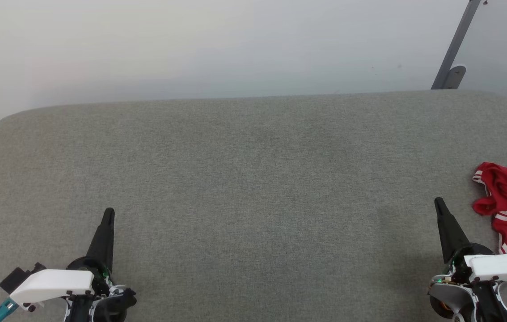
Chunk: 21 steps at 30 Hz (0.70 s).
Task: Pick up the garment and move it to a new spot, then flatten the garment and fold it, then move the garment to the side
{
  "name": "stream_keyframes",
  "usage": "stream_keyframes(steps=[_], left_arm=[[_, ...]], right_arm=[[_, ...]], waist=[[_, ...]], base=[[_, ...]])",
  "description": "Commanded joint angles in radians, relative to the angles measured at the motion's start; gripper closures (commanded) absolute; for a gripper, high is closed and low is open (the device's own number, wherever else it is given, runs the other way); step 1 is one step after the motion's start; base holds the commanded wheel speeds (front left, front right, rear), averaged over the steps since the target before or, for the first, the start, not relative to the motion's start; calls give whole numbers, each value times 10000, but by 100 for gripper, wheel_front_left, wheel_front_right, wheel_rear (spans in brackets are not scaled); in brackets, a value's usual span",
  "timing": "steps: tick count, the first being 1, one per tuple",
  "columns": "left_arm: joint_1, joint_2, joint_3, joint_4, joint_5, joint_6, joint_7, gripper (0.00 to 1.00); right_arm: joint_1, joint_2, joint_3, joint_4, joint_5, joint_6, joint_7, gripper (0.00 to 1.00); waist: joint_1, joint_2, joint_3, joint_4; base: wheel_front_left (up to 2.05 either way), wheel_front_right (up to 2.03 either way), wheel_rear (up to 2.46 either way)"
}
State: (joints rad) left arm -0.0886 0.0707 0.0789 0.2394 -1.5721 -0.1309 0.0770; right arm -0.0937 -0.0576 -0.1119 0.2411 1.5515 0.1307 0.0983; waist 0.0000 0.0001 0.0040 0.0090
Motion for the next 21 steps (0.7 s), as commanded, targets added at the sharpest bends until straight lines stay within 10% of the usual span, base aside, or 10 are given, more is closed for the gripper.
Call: stream_keyframes(steps=[1, 21], left_arm=[[-156, 4, 68, 13, -257, 4, 80, 100], [-258, -61, 177, 59, -576, 4, 242, 100]], right_arm=[[-154, 58, -31, 25, 223, 0, 84, 100], [-178, 91, -33, 50, 628, 0, 185, 100]], waist=[[0, -1, -2, -17], [0, -1, -9, -90]], base=[[0, 0, 0], [0, 0, 0]])
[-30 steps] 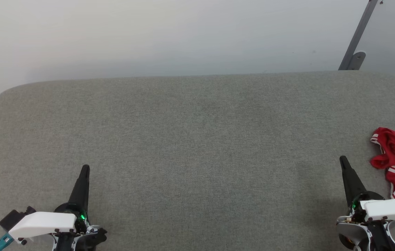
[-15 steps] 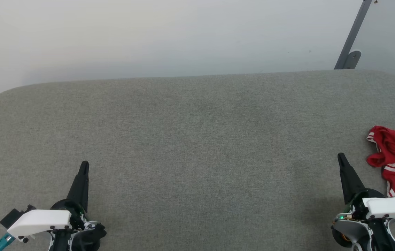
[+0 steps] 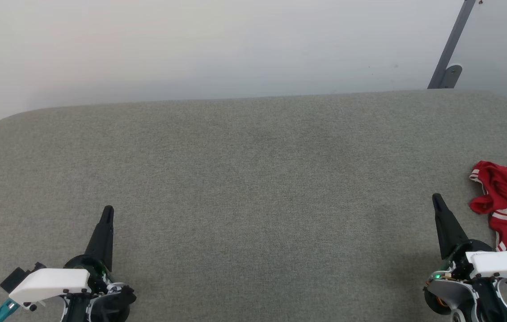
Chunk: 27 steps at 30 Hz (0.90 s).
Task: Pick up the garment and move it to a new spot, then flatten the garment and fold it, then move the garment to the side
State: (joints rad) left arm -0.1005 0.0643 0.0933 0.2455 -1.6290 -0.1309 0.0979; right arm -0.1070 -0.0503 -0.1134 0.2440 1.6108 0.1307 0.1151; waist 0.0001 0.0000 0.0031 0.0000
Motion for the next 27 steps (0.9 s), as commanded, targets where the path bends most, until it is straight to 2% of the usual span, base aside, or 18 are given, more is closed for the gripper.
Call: stream_keyframes(steps=[1, 27], left_arm=[[-139, -1, 36, -3, -3, 4, 37, 100], [-147, -48, 98, 0, 66, 4, 83, 100]], right_arm=[[-45, 18, -18, 21, 36, 0, 16, 100], [-45, 18, -15, 21, 38, 0, 13, 100]], waist=[[-1, 0, 0, 0], [-1, 0, 0, 0]], base=[[0, 0, 0], [0, 0, 0]])
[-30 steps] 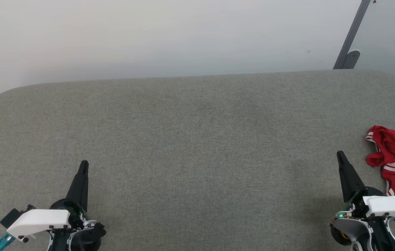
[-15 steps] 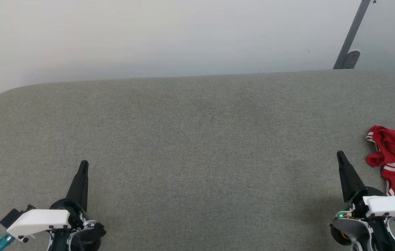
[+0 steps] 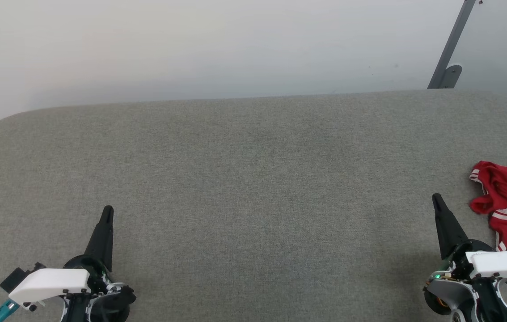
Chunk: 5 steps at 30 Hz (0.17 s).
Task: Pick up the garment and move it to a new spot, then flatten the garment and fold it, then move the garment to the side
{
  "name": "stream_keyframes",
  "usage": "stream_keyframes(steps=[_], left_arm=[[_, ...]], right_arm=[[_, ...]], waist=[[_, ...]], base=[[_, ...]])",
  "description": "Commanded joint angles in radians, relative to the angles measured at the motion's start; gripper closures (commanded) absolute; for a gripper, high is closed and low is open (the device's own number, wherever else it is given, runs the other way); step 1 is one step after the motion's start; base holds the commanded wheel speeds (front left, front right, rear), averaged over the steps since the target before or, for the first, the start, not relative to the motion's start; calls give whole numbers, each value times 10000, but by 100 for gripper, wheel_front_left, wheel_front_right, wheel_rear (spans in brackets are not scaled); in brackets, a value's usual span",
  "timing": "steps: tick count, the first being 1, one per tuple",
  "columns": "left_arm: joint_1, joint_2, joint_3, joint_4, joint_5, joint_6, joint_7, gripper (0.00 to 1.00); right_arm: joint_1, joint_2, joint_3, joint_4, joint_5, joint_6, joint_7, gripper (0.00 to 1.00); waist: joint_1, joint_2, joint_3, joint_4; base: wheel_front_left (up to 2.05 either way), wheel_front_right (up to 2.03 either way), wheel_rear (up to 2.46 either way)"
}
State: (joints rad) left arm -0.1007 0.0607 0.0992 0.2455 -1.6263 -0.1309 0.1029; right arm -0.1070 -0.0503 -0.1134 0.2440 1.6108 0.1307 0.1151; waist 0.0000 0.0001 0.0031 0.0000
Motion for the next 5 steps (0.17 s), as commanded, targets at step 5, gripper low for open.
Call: stream_keyframes(steps=[5], left_arm=[[-146, -18, 45, -1, 50, 4, 26, 100]], right_arm=[[-45, 18, -15, 21, 38, 0, 13, 100]], waist=[[0, -1, 0, 0]], base=[[0, 0, 0]])
